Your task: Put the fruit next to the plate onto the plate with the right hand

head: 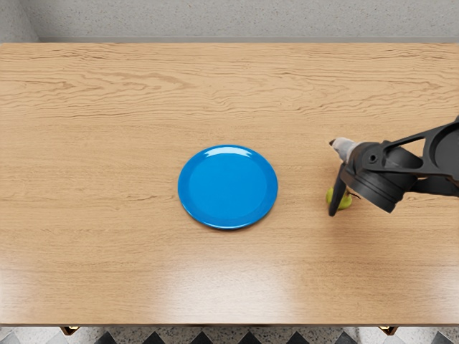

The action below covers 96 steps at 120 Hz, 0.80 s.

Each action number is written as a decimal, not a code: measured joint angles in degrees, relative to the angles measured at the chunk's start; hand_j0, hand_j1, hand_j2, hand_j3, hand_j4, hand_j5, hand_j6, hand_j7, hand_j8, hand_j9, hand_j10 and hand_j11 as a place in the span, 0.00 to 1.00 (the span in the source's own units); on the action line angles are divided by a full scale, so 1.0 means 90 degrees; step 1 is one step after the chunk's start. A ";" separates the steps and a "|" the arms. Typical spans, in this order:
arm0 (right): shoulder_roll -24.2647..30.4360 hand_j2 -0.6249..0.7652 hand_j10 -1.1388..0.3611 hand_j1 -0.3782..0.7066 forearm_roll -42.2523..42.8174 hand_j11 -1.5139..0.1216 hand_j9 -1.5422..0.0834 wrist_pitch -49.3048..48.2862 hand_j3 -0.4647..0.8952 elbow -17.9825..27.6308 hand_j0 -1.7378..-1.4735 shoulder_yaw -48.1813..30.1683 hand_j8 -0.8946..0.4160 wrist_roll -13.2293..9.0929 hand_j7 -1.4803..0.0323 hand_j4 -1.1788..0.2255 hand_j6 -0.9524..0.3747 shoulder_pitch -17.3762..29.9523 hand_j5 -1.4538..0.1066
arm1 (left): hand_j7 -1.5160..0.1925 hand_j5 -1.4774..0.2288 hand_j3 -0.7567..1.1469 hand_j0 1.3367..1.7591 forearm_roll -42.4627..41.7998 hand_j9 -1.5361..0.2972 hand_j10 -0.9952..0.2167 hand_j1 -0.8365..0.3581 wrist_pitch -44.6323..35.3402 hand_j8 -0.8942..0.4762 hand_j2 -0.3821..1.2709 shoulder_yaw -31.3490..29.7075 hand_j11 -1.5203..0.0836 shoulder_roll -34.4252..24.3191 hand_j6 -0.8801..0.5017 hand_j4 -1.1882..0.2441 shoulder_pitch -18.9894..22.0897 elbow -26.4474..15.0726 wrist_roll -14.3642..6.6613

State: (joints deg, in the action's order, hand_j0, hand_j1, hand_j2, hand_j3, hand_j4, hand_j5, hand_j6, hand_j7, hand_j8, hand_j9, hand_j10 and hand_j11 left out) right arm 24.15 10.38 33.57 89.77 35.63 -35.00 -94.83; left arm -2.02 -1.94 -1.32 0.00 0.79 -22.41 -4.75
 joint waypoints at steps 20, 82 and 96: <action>-0.0011 0.45 0.76 0.03 0.0006 0.93 0.95 0.0032 0.34 -0.0003 0.30 0.0114 0.68 0.0000 0.98 0.84 0.72 0.0037 0.93 | 0.88 0.86 0.40 0.76 0.0000 0.83 0.82 0.99 0.0000 0.65 0.23 0.0000 0.94 0.0000 0.63 0.83 0.0000 0.0000 0.0000; -0.0033 0.43 0.68 0.17 -0.0321 0.83 0.85 0.0039 0.34 0.0140 0.30 0.0138 0.59 0.0000 0.87 0.75 0.62 -0.0021 0.83 | 0.88 0.86 0.40 0.76 0.0000 0.83 0.82 0.99 -0.0001 0.65 0.23 0.0000 0.94 0.0000 0.63 0.83 0.0000 0.0000 0.0000; -0.0023 0.43 0.65 0.21 -0.0412 0.79 0.81 0.0039 0.34 0.0185 0.30 0.0149 0.55 0.0000 0.83 0.72 0.59 -0.0055 0.79 | 0.88 0.86 0.40 0.76 0.0000 0.83 0.82 0.99 -0.0002 0.65 0.23 0.0000 0.94 0.0000 0.63 0.83 0.0000 0.0000 0.0000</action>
State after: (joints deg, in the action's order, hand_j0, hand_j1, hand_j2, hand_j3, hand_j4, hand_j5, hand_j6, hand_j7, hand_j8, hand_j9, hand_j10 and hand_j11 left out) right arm 23.95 6.68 33.93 91.43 36.97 -35.00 -95.33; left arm -2.02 -1.95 -1.32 0.00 0.79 -22.41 -4.75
